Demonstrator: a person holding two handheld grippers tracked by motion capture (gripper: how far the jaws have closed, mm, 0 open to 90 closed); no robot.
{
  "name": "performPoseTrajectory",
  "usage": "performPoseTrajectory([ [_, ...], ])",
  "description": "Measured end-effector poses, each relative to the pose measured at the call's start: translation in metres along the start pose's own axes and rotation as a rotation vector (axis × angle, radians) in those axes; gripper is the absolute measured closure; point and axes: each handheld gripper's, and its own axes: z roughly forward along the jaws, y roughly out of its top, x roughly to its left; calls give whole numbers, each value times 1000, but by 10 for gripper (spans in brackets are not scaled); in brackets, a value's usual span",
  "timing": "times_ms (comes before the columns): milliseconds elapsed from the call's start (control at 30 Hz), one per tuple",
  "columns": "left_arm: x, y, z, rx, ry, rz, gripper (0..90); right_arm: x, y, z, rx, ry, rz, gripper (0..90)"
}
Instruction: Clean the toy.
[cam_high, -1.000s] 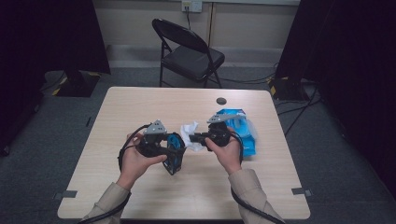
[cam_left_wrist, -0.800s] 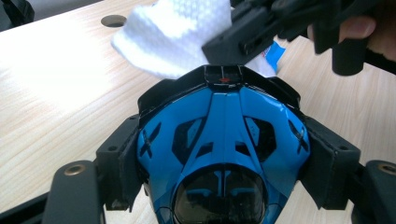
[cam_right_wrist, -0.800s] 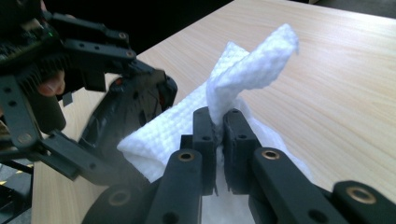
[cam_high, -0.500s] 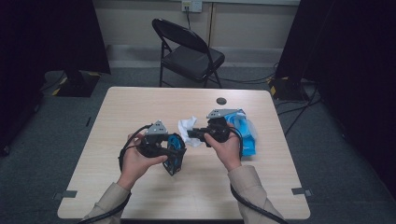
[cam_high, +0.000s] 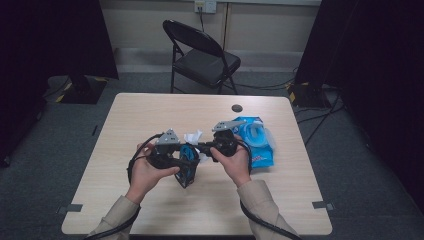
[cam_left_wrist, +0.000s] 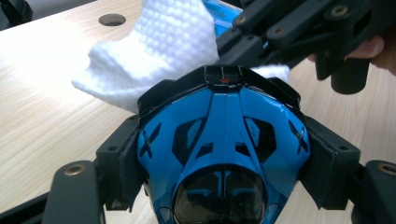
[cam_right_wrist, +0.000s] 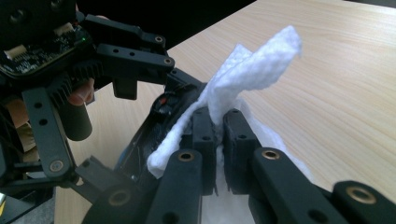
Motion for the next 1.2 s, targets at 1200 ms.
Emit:
performPoseTrajectory([
  [1200,-2,5,-5,-41,-8,-6,257,-2,-44,27,77,12,29,853],
])
